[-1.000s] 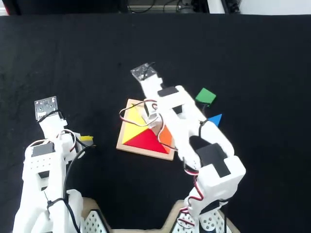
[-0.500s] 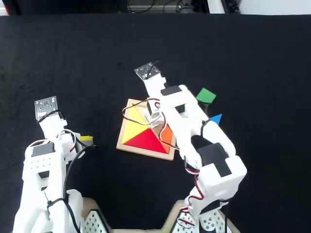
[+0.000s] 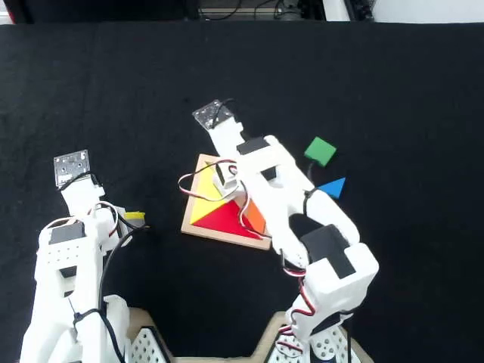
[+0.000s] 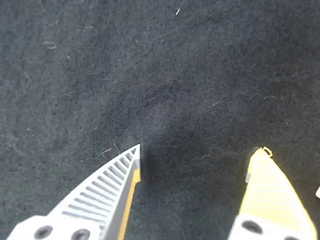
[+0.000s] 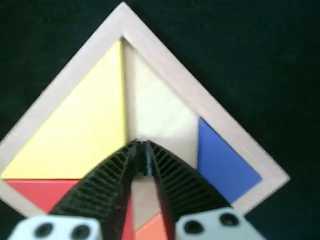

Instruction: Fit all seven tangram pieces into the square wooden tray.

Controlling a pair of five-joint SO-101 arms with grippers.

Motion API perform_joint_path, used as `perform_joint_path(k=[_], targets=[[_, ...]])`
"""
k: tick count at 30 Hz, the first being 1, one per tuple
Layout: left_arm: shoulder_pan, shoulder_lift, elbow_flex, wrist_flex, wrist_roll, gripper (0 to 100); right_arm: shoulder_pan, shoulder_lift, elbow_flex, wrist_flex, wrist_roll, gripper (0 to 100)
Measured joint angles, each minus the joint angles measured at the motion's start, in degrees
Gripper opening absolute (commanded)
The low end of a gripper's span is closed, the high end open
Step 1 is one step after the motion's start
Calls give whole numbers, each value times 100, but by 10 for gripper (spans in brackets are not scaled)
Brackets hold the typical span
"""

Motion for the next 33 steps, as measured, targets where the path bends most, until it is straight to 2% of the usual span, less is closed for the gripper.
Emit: perform_joint_path(k=[7,16,21,27,33], targets=[[0,0,0,0,0,332,-44,0,0,26,255,11],[0,0,0,0,0,332,-501,0,-9,211,721,11],[0,0,0,0,0,332,-457,-70,-9,237,747,11],[0,0,0,0,0,332,237,-985,44,431,756,11],[0,0,0,0,0,332,1538,-2391,141,774,923,26]])
